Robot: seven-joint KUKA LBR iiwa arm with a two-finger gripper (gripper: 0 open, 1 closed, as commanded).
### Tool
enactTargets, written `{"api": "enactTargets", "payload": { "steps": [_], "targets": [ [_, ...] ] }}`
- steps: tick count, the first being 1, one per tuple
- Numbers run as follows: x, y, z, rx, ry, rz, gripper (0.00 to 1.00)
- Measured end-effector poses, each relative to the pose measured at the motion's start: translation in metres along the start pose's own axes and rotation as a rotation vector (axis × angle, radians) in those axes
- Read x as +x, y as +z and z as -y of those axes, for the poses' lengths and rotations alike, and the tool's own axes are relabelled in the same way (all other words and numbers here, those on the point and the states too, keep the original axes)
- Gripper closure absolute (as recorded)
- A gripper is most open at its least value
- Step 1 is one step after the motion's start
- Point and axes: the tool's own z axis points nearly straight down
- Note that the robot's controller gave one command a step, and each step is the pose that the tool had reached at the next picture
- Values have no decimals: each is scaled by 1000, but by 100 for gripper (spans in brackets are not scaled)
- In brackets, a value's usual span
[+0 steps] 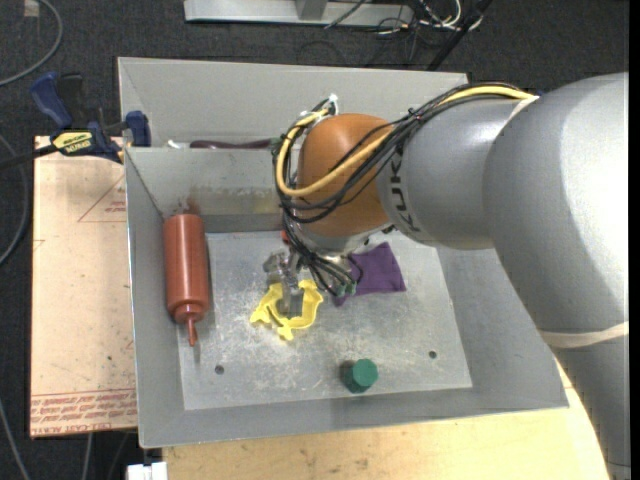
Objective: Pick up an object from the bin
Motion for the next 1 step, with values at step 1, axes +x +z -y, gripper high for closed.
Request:
{"api": "enactTargets", "payload": {
  "steps": [1],
  "targets": [
    [-5, -94, 5, -1, 16, 4, 100]
  ]
}}
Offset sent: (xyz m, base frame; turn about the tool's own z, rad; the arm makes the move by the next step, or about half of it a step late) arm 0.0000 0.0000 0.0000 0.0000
